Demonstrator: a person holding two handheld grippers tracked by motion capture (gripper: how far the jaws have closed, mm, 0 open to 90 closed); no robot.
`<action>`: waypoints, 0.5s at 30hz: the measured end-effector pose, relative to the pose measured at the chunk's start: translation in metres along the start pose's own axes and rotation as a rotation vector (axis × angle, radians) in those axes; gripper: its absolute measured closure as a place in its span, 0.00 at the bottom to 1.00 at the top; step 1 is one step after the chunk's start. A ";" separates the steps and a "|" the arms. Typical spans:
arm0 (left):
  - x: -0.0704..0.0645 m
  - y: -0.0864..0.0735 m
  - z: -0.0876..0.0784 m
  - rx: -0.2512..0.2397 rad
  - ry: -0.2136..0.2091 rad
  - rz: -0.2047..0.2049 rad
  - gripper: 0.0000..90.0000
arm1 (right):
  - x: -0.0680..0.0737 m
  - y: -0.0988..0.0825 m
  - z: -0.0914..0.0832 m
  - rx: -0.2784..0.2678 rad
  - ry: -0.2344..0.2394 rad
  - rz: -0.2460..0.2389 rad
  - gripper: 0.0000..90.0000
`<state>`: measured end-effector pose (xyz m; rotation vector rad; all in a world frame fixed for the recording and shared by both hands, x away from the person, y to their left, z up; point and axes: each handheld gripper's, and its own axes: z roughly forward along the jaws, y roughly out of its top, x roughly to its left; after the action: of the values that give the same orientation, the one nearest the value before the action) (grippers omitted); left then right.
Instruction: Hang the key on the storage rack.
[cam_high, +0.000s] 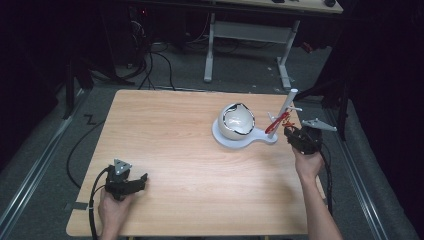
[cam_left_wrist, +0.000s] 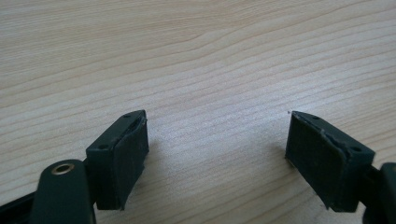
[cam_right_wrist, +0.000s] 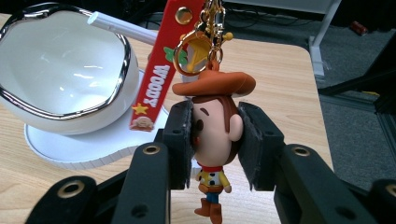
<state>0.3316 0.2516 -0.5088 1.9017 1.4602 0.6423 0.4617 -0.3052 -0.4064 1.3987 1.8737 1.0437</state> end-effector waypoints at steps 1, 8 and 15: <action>0.000 0.000 0.000 0.000 0.000 0.000 0.24 | 0.000 0.000 0.001 0.001 0.002 0.000 0.74; 0.000 0.000 0.000 0.000 0.000 0.000 0.24 | 0.003 -0.002 0.004 -0.004 -0.012 -0.011 0.73; 0.000 0.000 0.000 0.000 0.000 0.000 0.24 | 0.001 -0.004 0.007 -0.006 -0.019 0.002 0.70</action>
<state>0.3316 0.2516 -0.5088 1.9015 1.4600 0.6423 0.4646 -0.3031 -0.4138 1.4033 1.8546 1.0323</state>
